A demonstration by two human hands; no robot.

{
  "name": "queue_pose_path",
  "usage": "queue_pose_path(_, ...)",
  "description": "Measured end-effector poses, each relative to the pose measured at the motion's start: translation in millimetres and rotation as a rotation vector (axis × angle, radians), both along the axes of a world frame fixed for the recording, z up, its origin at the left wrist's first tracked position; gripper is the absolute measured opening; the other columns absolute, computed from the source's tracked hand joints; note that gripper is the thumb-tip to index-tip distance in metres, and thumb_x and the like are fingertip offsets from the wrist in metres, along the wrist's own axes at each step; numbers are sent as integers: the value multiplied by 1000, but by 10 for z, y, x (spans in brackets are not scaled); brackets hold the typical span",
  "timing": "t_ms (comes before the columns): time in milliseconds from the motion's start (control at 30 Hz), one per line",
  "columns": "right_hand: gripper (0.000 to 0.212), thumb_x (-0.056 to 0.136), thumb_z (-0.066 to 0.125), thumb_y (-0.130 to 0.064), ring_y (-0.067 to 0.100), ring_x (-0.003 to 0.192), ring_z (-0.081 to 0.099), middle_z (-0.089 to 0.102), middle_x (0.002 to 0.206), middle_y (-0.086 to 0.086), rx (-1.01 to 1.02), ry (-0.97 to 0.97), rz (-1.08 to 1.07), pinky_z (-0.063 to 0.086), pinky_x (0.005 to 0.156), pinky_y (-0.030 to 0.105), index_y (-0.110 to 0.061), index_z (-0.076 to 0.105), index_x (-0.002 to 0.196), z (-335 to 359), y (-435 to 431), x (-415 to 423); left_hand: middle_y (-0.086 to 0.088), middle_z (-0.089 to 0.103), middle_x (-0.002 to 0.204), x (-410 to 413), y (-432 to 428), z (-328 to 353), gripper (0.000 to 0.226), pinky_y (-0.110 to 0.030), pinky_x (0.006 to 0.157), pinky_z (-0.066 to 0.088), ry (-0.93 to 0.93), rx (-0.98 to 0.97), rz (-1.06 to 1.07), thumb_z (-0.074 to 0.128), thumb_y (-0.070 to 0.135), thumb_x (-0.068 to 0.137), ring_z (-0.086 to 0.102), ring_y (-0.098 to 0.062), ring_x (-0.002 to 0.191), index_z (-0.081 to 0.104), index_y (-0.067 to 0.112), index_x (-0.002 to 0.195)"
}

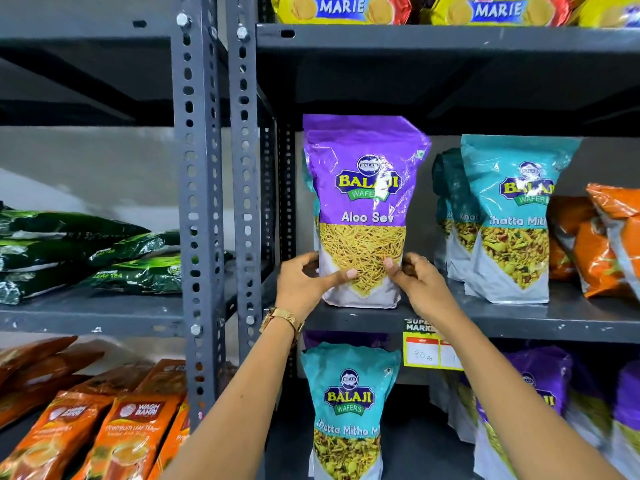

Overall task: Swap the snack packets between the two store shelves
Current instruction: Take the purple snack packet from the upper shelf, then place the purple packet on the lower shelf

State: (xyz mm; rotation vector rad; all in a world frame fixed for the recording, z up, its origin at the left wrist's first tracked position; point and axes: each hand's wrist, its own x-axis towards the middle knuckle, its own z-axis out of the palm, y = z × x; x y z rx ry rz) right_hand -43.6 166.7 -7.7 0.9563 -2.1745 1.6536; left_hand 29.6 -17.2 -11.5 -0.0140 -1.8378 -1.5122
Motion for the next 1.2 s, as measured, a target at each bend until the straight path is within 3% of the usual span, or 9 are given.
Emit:
queue_pose_path(200,59,74,57,-53,-11,78,65,70,99,-12,-104,114,29,49,75,14,-28,51,126,-73,384,637,4,79,99,609,386,-61,45,-42,90,59,65,-47,1,93,34,53,73,-12,97,76,25,94)
queue_pose_path(333,53,83,61,-47,11,89,71,73,97,7,-192,118,12,54,84,25,-35,46,132,-320,756,1103,4,79,98,987,691,-229,41,-45,85,61,73,-67,-76,92,28,55,75,-16,92,75,29,92)
queue_pose_path(400,62,83,62,-42,9,95,71,76,98,-3,-216,88,-15,53,87,24,-31,40,140,-537,932,1298,1,79,99,1104,827,-415,48,-46,84,61,60,-71,-125,92,29,54,75,-18,91,74,24,99)
queue_pose_path(500,64,82,60,-28,-5,92,68,75,93,-17,-250,10,-45,50,79,10,-23,38,142,-959,1146,1525,3,77,104,1184,1013,-790,59,-39,84,61,9,-96,-142,91,35,51,73,-11,93,72,23,106)
queue_pose_path(700,74,79,62,-19,8,111,65,65,126,2,-258,-205,-93,51,89,14,-20,31,147,-2017,1465,1520,26,75,82,958,1283,-1718,54,-10,72,54,-190,-32,-315,89,2,57,68,9,80,71,25,103)
queue_pose_path(900,79,74,74,-19,10,105,68,68,123,14,-262,-333,-197,53,88,18,-45,37,139,-2995,1727,1199,12,78,97,446,1599,-2672,57,-22,84,55,-369,20,-412,89,6,55,69,-2,96,69,32,101)
queue_pose_path(1000,69,68,74,-47,19,95,67,70,105,11,-243,-376,-262,53,86,32,-67,39,124,-3250,1756,987,-5,76,108,169,1685,-2987,55,-39,88,57,-447,39,-411,87,28,49,67,-11,97,70,33,101)
queue_pose_path(1067,76,59,72,-66,23,95,64,69,105,12,-225,-387,-280,51,85,34,-54,41,128,-3354,1733,798,1,77,104,-11,1691,-3120,54,-46,90,55,-482,48,-410,87,29,48,66,-13,96,71,31,100)
queue_pose_path(1200,115,53,65,-80,25,109,60,62,127,26,-228,-397,-251,46,84,8,-16,37,143,-3352,1568,406,-11,73,117,-383,1607,-3283,74,-51,98,52,-491,60,-352,91,41,47,65,-31,115,67,19,114)
